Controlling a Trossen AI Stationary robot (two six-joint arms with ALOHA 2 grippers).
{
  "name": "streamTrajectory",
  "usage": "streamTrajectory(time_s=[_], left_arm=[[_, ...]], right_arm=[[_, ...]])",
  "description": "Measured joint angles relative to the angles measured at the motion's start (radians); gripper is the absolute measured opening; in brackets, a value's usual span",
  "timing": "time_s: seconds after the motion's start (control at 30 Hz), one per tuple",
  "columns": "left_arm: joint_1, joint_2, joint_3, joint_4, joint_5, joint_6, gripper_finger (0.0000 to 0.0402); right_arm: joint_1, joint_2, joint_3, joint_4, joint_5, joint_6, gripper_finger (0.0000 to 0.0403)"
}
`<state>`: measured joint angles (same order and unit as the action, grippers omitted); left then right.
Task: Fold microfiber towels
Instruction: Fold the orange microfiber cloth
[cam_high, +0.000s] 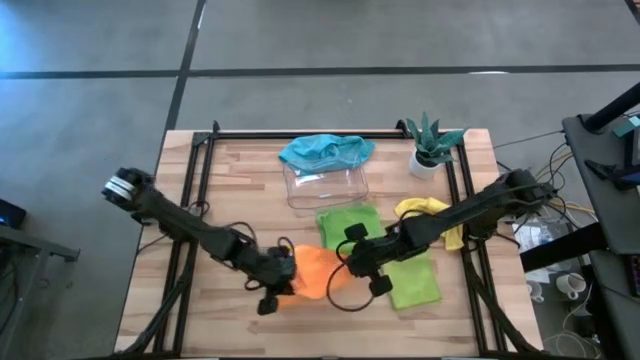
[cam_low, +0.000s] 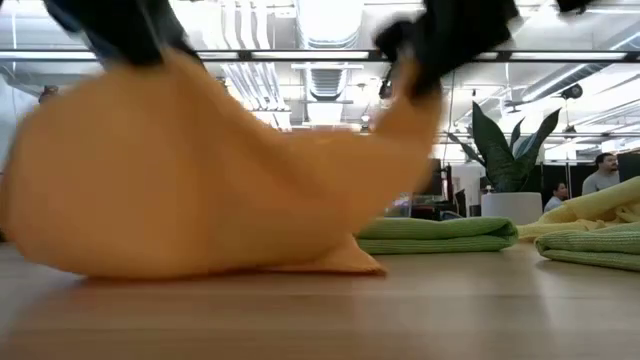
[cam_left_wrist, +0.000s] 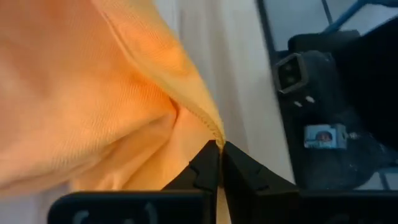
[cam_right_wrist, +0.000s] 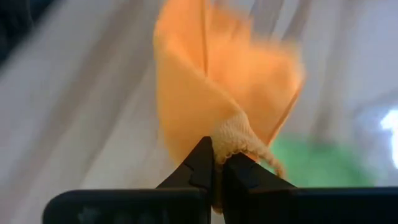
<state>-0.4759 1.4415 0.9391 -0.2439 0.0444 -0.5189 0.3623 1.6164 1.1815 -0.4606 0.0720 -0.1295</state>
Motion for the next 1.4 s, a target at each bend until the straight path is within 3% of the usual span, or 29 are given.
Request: streamTrajectory(time_s=[0.1, 0.3, 0.5, 0.7, 0.8, 0.97, 1.1, 1.23, 1.4], left_arm=[[-0.023, -0.138, 0.046, -0.15, -0.067, 0.028, 0.0001], [-0.087, -0.401, 0.122, -0.384, -0.336, 0.089, 0.0], [-0.15, -0.596, 0.143, -0.414, -0.51, 0.254, 0.0], [-0.13, -0.682, 0.148, -0.644, -0.677, 0.237, 0.0], [-0.124, -0.685, 0.214, -0.713, -0.674, 0.212, 0.0], [-0.124, -0.633, 0.472, -0.861, -0.633, 0.213, 0.0], [-0.124, -0.551, 0.626, -0.983, -0.595, 0.178, 0.0], [-0.126, -0.513, 0.589, -0.997, -0.477, 0.085, 0.0], [-0.157, -0.441, 0.373, -0.913, -0.354, -0.096, 0.0]], right_arm=[[0.006, -0.075, 0.0, 0.142, 0.064, -0.053, 0.0009], [0.006, -0.21, 0.002, 0.401, 0.263, -0.126, 0.0009], [-0.045, -0.291, -0.003, 0.442, 0.278, -0.119, 0.0009], [-0.174, -0.208, -0.036, 0.448, 0.295, -0.081, 0.0009], [-0.218, -0.143, -0.007, 0.504, 0.288, -0.156, 0.0009], [-0.239, -0.089, 0.159, 0.594, 0.29, -0.35, 0.0009], [-0.227, -0.062, 0.281, 0.469, 0.269, -0.34, 0.0009], [-0.207, -0.03, 0.281, 0.347, 0.186, -0.185, 0.0009], [-0.104, 0.056, 0.174, 0.333, 0.161, -0.026, 0.0009]])
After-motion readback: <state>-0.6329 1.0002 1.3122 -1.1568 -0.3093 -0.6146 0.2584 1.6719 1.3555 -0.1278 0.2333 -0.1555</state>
